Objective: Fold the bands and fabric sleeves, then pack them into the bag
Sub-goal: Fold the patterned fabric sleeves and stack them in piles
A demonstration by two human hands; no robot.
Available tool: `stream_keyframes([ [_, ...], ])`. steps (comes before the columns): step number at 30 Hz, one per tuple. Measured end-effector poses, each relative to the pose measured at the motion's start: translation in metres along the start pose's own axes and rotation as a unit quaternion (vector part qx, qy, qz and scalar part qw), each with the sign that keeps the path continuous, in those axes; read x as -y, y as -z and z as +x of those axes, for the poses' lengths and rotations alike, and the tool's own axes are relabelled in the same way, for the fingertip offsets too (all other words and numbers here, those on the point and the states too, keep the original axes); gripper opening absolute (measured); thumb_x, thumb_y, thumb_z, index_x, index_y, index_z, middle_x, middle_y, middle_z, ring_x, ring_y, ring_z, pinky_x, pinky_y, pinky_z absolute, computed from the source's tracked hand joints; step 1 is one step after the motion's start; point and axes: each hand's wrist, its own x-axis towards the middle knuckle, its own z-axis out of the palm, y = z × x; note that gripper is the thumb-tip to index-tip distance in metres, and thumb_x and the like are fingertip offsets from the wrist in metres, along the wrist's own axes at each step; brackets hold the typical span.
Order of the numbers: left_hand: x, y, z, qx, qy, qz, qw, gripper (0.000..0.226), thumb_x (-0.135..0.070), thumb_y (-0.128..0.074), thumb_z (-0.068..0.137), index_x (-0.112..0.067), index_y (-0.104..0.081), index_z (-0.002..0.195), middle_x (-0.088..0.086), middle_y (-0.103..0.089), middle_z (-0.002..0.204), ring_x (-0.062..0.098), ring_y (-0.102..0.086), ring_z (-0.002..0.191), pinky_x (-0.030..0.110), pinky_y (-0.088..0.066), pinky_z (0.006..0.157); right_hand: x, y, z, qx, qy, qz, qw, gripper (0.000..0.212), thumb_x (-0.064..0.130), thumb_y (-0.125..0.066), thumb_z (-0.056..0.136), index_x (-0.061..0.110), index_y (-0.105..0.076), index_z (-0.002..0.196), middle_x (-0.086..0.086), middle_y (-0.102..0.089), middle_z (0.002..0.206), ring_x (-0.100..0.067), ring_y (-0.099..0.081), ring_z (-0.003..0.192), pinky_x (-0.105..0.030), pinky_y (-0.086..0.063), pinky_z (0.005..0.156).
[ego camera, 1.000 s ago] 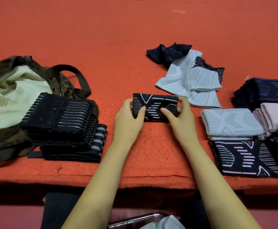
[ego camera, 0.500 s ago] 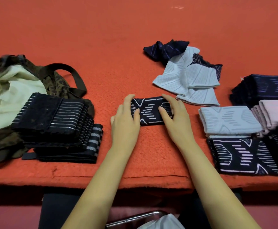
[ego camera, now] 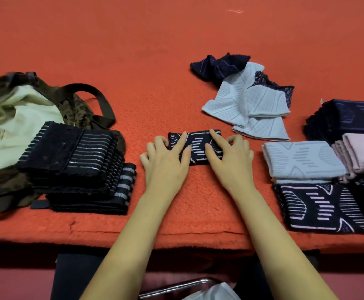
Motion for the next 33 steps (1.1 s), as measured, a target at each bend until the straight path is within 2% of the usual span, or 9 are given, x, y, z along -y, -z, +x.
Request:
stream_keyframes([
  [5, -0.001, 0.003, 0.003, 0.028, 0.014, -0.022, 0.999, 0.045, -0.051, -0.033, 0.097, -0.047, -0.033, 0.141, 0.002, -0.044, 0.112, 0.022, -0.037, 0.108, 0.038, -0.023, 0.092, -0.004, 0.002, 0.004, 0.033, 0.003, 0.033, 0.999, 0.043, 0.043, -0.042, 0.096, 0.041, -0.041, 0.139, 0.002, -0.044, 0.089, -0.022, -0.045, 0.101, -0.032, -0.023, 0.085],
  [11, 0.002, 0.006, 0.004, 0.028, 0.013, -0.104, 0.994, 0.044, -0.047, -0.042, 0.095, -0.044, -0.039, 0.139, 0.002, -0.054, 0.113, 0.021, -0.042, 0.111, 0.035, -0.023, 0.093, -0.004, 0.002, 0.005, 0.04, 0.019, 0.026, 0.999, 0.043, 0.04, -0.041, 0.098, 0.038, -0.04, 0.14, 0.005, -0.041, 0.094, -0.019, -0.043, 0.103, -0.035, -0.026, 0.088],
  [15, 0.004, 0.008, 0.004, 0.022, 0.009, -0.146, 0.989, 0.045, -0.042, -0.047, 0.095, -0.04, -0.041, 0.139, 0.001, -0.055, 0.121, 0.021, -0.043, 0.116, 0.035, -0.023, 0.095, 0.004, 0.005, 0.002, 0.023, 0.029, 0.074, 0.997, 0.042, 0.034, -0.048, 0.096, 0.032, -0.046, 0.138, 0.001, -0.043, 0.095, -0.022, -0.042, 0.103, -0.037, -0.033, 0.089],
  [18, 0.002, 0.014, -0.001, 0.006, 0.0, -0.189, 0.982, 0.044, -0.036, -0.053, 0.094, -0.038, -0.046, 0.137, 0.001, -0.057, 0.124, 0.022, -0.045, 0.117, 0.034, -0.023, 0.096, 0.011, 0.019, -0.006, -0.015, 0.053, 0.108, 0.993, 0.039, 0.029, -0.055, 0.093, 0.026, -0.054, 0.132, -0.003, -0.048, 0.095, -0.024, -0.044, 0.101, -0.041, -0.037, 0.09],
  [21, -0.012, 0.026, -0.007, -0.009, -0.021, -0.218, 0.976, 0.042, -0.039, -0.055, 0.092, -0.038, -0.049, 0.134, 0.0, -0.06, 0.118, 0.022, -0.048, 0.113, 0.035, -0.024, 0.097, 0.012, 0.046, -0.012, -0.063, 0.075, 0.105, 0.99, 0.037, 0.027, -0.057, 0.091, 0.024, -0.059, 0.127, -0.002, -0.047, 0.092, -0.026, -0.047, 0.097, -0.041, -0.039, 0.089],
  [24, -0.043, 0.043, -0.006, -0.015, -0.051, -0.241, 0.969, 0.042, -0.037, -0.055, 0.092, -0.036, -0.05, 0.134, 0.003, -0.06, 0.111, 0.022, -0.048, 0.11, 0.036, -0.025, 0.097, 0.007, 0.08, -0.01, -0.107, 0.078, 0.092, 0.987, 0.037, 0.03, -0.054, 0.088, 0.02, -0.063, 0.123, -0.003, -0.045, 0.087, -0.03, -0.049, 0.092, -0.044, -0.042, 0.085],
  [27, -0.085, 0.059, 0.001, -0.016, -0.09, -0.269, 0.959, 0.04, -0.036, -0.055, 0.093, -0.035, -0.051, 0.133, -0.001, -0.06, 0.117, 0.019, -0.048, 0.113, 0.035, -0.025, 0.099, -0.008, 0.12, -0.004, -0.162, 0.073, 0.064, 0.982, 0.038, 0.031, -0.052, 0.087, 0.019, -0.065, 0.12, -0.006, -0.047, 0.086, -0.031, -0.049, 0.089, -0.043, -0.042, 0.082],
  [30, -0.132, 0.071, 0.003, -0.018, -0.138, -0.301, 0.943, 0.043, -0.044, -0.05, 0.088, -0.034, -0.055, 0.13, -0.003, -0.063, 0.117, 0.019, -0.052, 0.112, 0.041, -0.032, 0.103, -0.033, 0.162, -0.004, -0.184, 0.047, 0.054, 0.98, 0.034, 0.03, -0.052, 0.092, 0.023, -0.061, 0.124, -0.005, -0.048, 0.093, -0.028, -0.045, 0.097, -0.039, -0.037, 0.087],
  [33, -0.179, 0.074, -0.002, 0.004, -0.176, -0.346, 0.922, 0.047, -0.044, -0.042, 0.085, -0.033, -0.057, 0.129, -0.002, -0.065, 0.114, 0.019, -0.054, 0.107, 0.046, -0.036, 0.1, -0.066, 0.2, -0.011, -0.219, 0.017, 0.054, 0.974, 0.031, 0.027, -0.052, 0.095, 0.025, -0.06, 0.125, -0.004, -0.048, 0.095, -0.026, -0.044, 0.1, -0.026, -0.03, 0.084],
])
